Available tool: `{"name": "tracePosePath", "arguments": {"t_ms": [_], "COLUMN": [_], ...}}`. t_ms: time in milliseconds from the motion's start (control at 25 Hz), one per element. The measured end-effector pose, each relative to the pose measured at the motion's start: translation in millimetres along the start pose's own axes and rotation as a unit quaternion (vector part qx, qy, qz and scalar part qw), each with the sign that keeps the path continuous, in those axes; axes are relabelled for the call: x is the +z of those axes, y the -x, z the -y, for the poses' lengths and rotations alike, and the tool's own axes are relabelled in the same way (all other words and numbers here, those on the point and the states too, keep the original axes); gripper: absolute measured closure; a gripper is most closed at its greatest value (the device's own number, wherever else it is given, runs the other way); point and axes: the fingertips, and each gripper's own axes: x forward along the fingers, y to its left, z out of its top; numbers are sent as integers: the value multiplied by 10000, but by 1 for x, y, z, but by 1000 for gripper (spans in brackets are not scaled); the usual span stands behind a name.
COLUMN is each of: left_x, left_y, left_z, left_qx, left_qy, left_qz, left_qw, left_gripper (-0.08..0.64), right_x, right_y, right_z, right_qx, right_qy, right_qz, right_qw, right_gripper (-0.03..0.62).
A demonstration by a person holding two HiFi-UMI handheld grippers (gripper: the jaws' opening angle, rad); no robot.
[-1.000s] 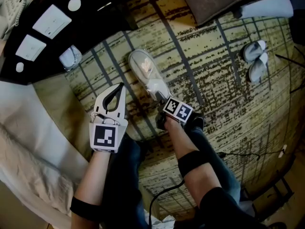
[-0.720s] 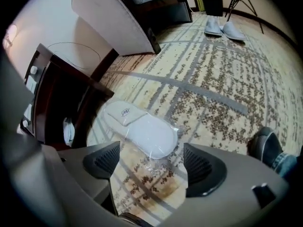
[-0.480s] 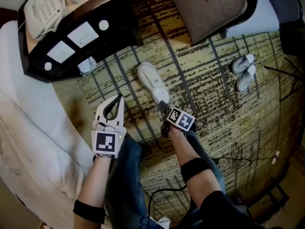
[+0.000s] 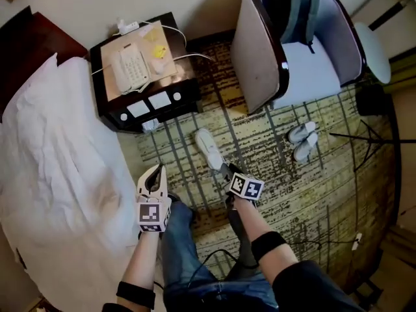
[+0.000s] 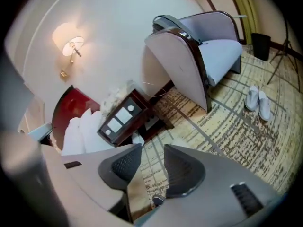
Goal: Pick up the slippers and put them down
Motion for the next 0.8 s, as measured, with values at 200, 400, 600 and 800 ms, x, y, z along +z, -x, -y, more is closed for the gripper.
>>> {"name": "tracePosePath", "arguments": {"t_ms": [200, 400, 600, 800], "left_x": [62, 99, 129, 138], "left_y": [61, 115, 159, 194], "left_z": [2, 3, 19, 12], "left_qx": [239, 570, 658, 1007], "left_qy": [127, 282, 398, 706], "left_qz": [106, 236, 273, 360], "left_qw": [9996, 9977, 9967, 9918], "left_gripper": [558, 558, 558, 558], "right_x": [42, 76, 102, 122], "right_y": [74, 135, 194, 245], "right_z": [-66, -131, -192, -248], "right_qx": [318, 748, 1139, 1405], "right_qy": [982, 1859, 2910, 3807], "right_qz": [-92, -52, 162, 485], "right_qw": [9946, 9797, 9498, 9127], "right_gripper": [548, 592, 592, 592]}}
